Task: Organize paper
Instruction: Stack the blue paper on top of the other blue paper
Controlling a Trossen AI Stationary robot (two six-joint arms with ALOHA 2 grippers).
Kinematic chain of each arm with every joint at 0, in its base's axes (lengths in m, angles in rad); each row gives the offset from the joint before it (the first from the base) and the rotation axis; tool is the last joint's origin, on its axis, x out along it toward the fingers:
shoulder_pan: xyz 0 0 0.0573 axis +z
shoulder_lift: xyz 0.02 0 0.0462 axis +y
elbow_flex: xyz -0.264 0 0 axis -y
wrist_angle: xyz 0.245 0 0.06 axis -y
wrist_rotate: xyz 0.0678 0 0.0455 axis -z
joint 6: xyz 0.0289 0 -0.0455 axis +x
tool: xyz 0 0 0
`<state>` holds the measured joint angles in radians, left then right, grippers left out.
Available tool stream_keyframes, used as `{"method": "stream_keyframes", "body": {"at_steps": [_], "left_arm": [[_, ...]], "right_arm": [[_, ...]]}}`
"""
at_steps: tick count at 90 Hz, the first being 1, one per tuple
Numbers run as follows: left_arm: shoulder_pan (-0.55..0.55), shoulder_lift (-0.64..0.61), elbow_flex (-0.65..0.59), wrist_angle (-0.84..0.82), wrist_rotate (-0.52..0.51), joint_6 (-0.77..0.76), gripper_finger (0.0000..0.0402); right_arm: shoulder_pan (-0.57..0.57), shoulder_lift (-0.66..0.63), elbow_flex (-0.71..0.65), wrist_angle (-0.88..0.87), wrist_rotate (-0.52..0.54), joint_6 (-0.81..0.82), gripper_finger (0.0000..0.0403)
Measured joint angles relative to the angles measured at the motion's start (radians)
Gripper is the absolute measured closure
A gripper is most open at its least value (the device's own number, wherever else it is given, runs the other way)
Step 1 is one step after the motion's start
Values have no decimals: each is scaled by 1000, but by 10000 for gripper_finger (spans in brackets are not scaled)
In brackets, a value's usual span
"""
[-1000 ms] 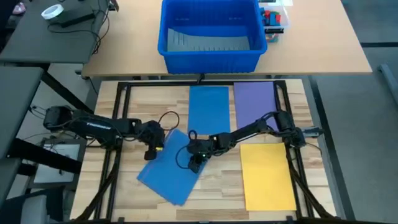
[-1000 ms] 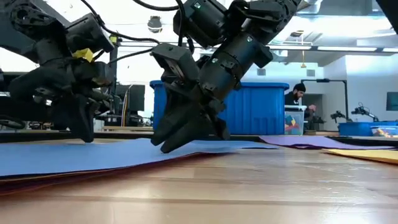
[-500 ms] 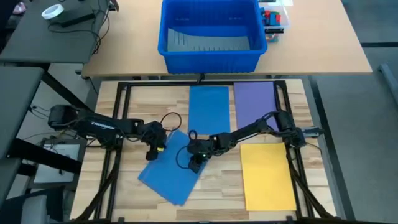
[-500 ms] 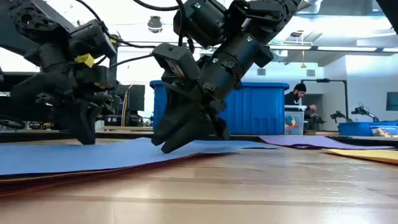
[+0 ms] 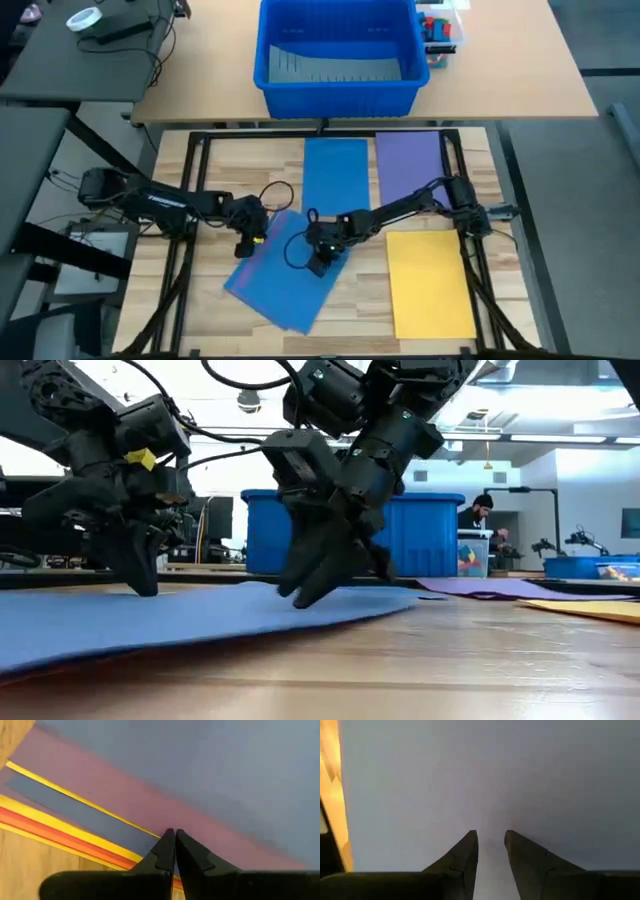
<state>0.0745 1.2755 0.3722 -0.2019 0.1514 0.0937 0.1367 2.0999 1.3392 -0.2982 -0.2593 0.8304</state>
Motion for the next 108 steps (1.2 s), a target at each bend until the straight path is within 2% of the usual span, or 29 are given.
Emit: {"method": "stream_keyframes", "body": {"at_steps": [10,23,32,47,54,59,68,82,92,108], "left_arm": [[4,-1,1,-1,0,-8,402],[4,-38,59,-66,-15,-5,402],[5,-70,126,-95,-29,-19,402],[5,-91,240,-108,-36,-93,402],[1,-91,274,-48,-34,-142,402],[-2,-81,275,15,-30,-177,402],[-21,-38,273,104,-29,-257,402],[-90,69,274,200,-28,-368,402],[-158,150,274,250,-26,-442,402],[-253,292,275,385,-26,-523,402]], "right_arm": [[-1,-27,-4,-81,-59,63,306],[-15,-127,-5,-79,-49,153,306],[-24,-244,2,-158,0,166,306],[-22,-378,-6,-461,143,83,306],[-44,-435,-10,-592,203,63,304],[-77,-463,-56,-605,210,40,299],[-149,-489,-198,-512,146,6,282],[-265,-503,-445,-114,-72,-25,238],[-302,-491,-552,78,-88,-18,208],[-304,-460,-605,174,-108,-118,183]]}}
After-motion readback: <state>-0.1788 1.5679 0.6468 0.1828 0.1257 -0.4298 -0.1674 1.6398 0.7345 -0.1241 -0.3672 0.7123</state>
